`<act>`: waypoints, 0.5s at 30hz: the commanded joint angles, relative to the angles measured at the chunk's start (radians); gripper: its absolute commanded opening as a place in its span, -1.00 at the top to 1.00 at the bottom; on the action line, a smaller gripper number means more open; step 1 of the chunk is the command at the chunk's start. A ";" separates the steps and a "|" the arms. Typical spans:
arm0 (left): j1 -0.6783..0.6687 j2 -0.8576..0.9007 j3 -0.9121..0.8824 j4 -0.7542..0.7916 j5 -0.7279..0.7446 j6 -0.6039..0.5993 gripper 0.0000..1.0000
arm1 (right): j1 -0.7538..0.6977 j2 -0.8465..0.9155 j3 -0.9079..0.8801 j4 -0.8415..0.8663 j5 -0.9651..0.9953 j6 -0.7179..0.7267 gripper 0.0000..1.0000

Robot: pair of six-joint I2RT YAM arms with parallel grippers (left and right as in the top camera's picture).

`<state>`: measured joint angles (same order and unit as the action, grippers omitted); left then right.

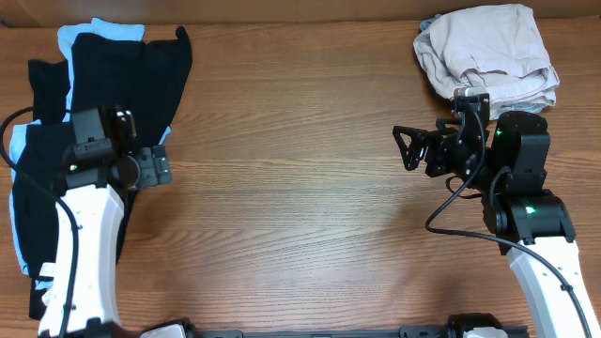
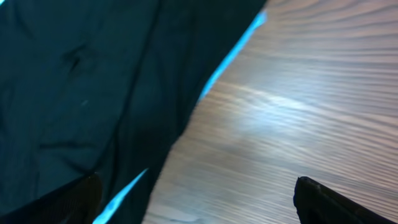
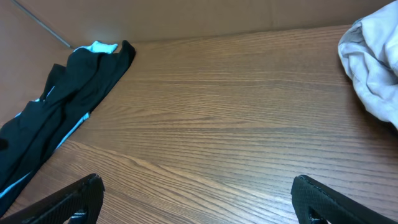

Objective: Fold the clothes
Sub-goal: 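Move the left gripper over the black garment pile on the left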

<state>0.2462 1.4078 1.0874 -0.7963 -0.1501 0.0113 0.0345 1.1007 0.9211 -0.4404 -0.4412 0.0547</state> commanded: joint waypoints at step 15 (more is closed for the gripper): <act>0.160 0.159 0.027 0.094 -0.101 0.013 -1.00 | 0.005 -0.003 0.024 -0.015 -0.006 -0.006 -1.00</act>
<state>0.3664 1.5501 1.0878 -0.7345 -0.2481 0.0113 0.0345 1.1007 0.9211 -0.4583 -0.4412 0.0525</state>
